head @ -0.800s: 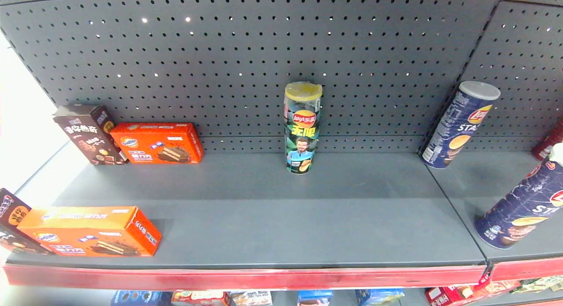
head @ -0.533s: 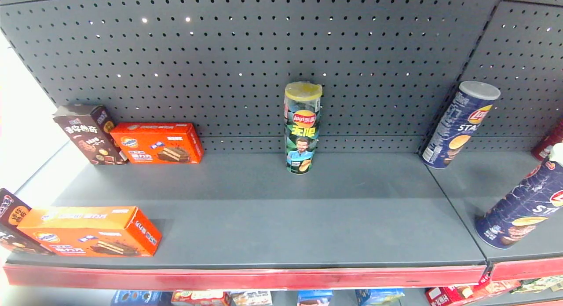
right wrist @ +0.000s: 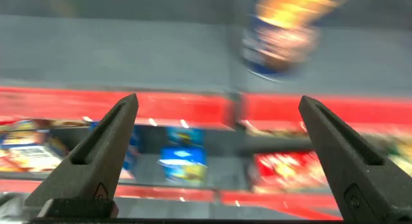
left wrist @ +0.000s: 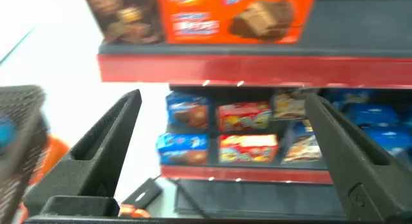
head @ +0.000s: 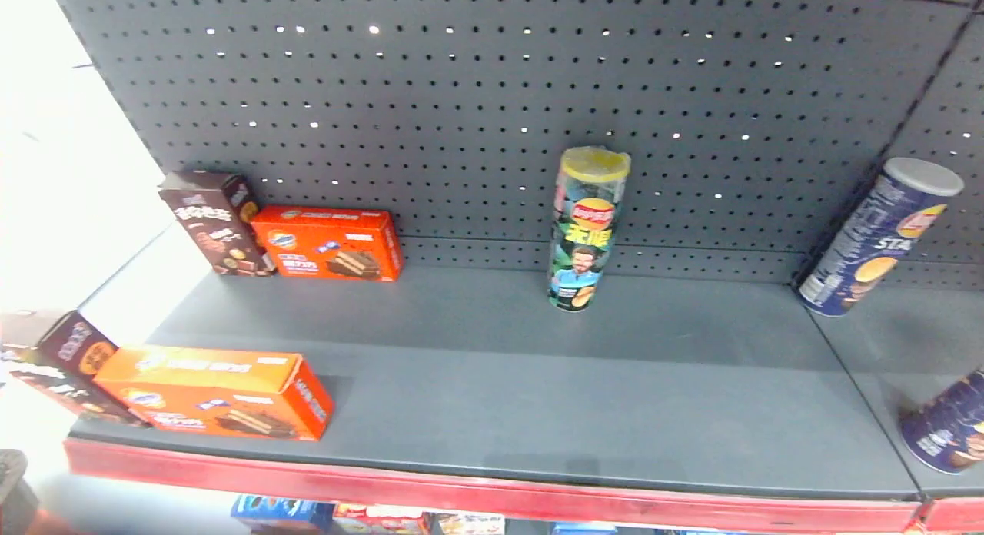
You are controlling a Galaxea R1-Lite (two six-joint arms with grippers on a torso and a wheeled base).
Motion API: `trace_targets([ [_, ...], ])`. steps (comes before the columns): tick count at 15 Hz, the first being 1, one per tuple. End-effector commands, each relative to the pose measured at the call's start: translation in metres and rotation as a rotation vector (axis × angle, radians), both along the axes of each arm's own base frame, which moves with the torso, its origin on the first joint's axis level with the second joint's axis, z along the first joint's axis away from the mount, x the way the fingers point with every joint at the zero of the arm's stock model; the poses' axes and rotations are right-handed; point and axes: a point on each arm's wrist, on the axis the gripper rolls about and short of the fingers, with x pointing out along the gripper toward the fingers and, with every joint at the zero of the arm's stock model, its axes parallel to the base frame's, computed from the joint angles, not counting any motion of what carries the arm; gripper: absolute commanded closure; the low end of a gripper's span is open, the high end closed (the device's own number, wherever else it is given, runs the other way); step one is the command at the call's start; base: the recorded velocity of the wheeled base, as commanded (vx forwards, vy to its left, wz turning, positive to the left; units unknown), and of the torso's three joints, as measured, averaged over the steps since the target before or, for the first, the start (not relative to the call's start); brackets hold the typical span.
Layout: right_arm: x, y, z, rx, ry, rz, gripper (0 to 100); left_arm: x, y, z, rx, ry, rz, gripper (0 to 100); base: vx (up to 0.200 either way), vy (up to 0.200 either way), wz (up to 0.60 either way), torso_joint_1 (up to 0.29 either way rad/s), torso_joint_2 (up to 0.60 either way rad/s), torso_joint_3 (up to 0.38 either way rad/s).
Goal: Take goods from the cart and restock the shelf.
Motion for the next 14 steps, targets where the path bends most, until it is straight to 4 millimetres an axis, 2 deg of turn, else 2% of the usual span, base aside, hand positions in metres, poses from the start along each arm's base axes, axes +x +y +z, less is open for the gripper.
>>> trace_targets([
  [1, 0.0000, 0.0000, 0.0000, -0.001, 0.000, 0.000, 0, 0.0001, 0.0000, 0.0000, 0.001, 0.001, -0.003, 0, 0.000, 0.000, 0.60, -0.002, 0.00, 0.002],
  [8, 0.0000, 0.0000, 0.0000, -0.001, 0.000, 0.000, 0, 0.0001, 0.0001, 0.0000, 0.000, 0.001, 0.000, 0, 0.000, 0.000, 0.60, 0.004, 0.00, 0.000],
  [14, 0.0000, 0.0000, 0.0000, -0.003, 0.000, 0.002, 0, 0.0001, -0.0001, 0.0000, 0.004, 0.001, -0.006, 0, 0.000, 0.000, 0.00, 0.000, 0.00, 0.000],
])
